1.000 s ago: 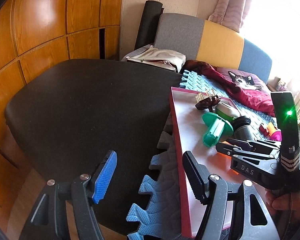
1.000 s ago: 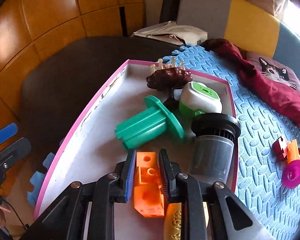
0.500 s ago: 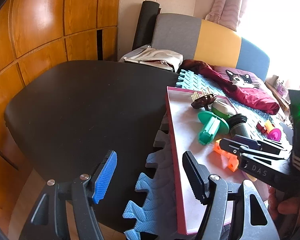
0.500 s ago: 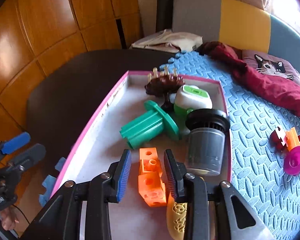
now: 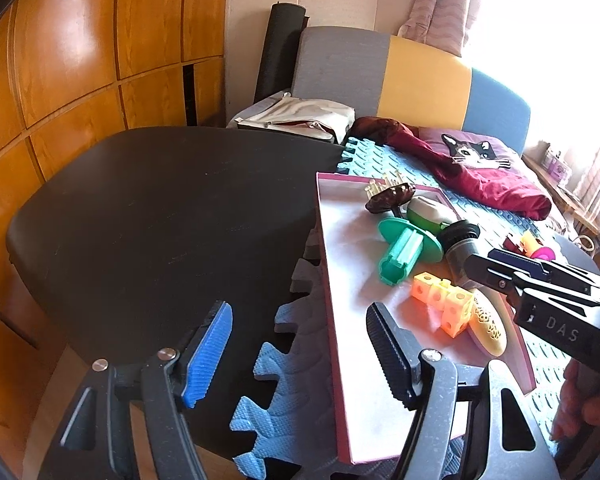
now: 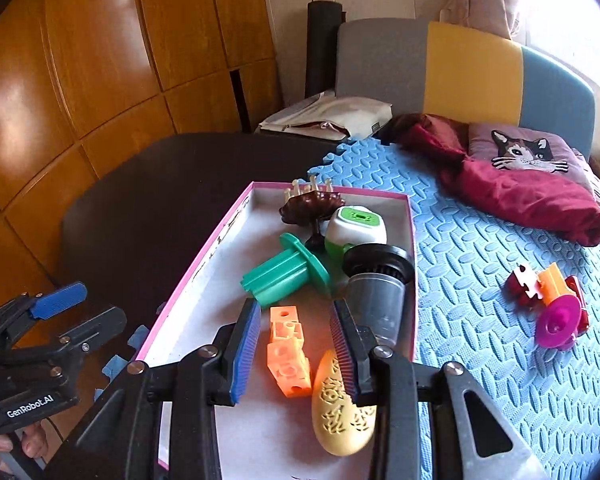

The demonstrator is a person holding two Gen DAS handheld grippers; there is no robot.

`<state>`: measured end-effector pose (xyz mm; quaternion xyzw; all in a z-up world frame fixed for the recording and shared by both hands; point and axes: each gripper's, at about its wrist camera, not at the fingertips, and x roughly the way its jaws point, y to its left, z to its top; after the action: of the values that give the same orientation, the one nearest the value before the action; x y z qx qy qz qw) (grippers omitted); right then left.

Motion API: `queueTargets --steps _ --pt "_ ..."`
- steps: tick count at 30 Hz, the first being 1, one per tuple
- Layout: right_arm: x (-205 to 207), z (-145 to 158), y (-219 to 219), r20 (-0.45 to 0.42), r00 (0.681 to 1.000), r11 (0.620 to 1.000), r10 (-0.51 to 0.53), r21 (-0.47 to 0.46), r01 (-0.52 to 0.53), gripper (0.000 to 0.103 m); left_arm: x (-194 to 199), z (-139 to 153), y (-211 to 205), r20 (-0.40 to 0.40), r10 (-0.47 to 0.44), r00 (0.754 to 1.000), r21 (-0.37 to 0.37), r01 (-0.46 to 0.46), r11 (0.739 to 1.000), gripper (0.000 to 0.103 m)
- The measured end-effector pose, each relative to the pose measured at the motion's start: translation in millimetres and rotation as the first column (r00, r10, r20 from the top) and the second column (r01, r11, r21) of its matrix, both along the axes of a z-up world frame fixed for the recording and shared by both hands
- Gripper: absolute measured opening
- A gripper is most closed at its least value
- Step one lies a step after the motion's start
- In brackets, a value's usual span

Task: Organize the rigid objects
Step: 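Lower the orange cube block into the tray and open the right gripper, then move both tools back toward the remaining toys on the mat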

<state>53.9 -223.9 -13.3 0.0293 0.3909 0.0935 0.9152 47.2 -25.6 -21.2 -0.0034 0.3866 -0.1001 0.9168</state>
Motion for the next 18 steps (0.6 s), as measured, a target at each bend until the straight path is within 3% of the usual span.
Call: queueTargets --steps 6,18 --pt "-7 5 -16 0.013 1.000 1.000 -0.018 0.003 0.018 0.036 -1 1 -4 0.003 -0.008 1.000 0.017 0.008 1.000 0.073" --pt "-28 23 -109 0.072 0.972 0.974 -0.225 -0.009 0.227 0.037 -1 3 -14 0.008 -0.036 0.999 0.014 0.036 0.999 0.073"
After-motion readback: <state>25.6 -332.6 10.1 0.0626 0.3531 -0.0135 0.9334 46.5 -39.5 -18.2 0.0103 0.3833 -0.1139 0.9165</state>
